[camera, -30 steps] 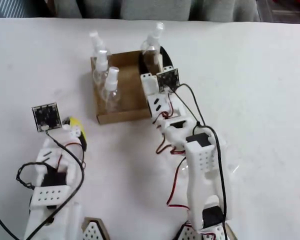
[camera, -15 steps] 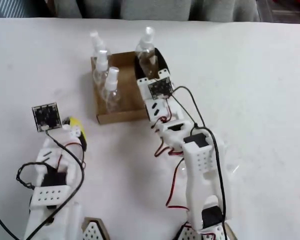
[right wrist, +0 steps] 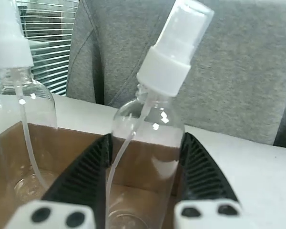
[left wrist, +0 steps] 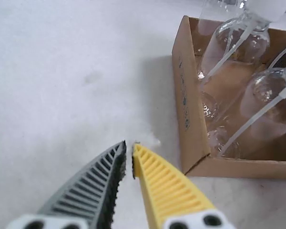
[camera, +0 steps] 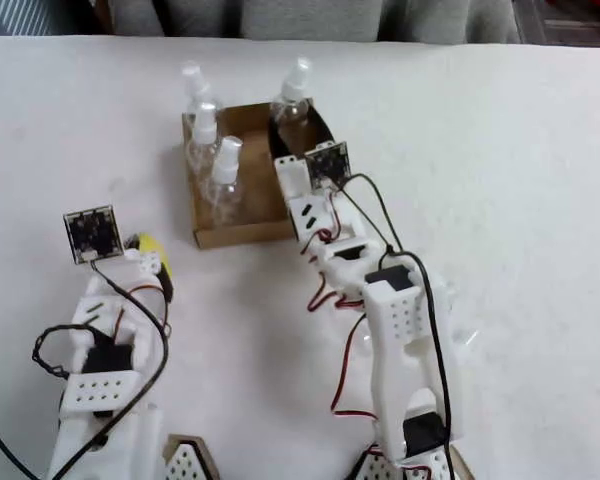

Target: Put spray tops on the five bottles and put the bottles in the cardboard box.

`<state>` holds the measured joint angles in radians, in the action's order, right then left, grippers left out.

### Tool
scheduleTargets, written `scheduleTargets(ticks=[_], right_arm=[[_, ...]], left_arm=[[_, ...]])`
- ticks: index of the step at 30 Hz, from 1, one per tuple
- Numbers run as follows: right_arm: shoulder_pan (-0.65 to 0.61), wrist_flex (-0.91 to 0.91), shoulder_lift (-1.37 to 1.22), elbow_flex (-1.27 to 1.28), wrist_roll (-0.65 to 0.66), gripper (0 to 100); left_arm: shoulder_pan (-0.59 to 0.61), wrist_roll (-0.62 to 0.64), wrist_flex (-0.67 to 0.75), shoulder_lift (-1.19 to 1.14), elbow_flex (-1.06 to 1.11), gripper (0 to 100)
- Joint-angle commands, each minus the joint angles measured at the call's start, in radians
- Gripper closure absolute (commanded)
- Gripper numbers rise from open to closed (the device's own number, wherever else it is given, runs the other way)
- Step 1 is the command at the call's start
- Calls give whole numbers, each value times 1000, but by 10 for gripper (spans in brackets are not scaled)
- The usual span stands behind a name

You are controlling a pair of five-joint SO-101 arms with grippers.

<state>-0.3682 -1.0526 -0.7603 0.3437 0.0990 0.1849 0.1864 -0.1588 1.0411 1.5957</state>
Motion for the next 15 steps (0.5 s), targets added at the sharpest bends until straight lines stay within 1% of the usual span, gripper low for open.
scheduleTargets(ticks=[1, 3, 6, 15], right_arm=[[-7, -33, -5, -32, 66, 968], [-16, -36, -19, -31, 114, 968], [-19, -71, -41, -32, 135, 968], [-27, -77, -47, -32, 135, 964]], left_arm=[[13, -6, 29, 2, -8, 965], [13, -6, 29, 2, -8, 965], [13, -6, 29, 2, -8, 965], [15, -6, 29, 2, -8, 965]])
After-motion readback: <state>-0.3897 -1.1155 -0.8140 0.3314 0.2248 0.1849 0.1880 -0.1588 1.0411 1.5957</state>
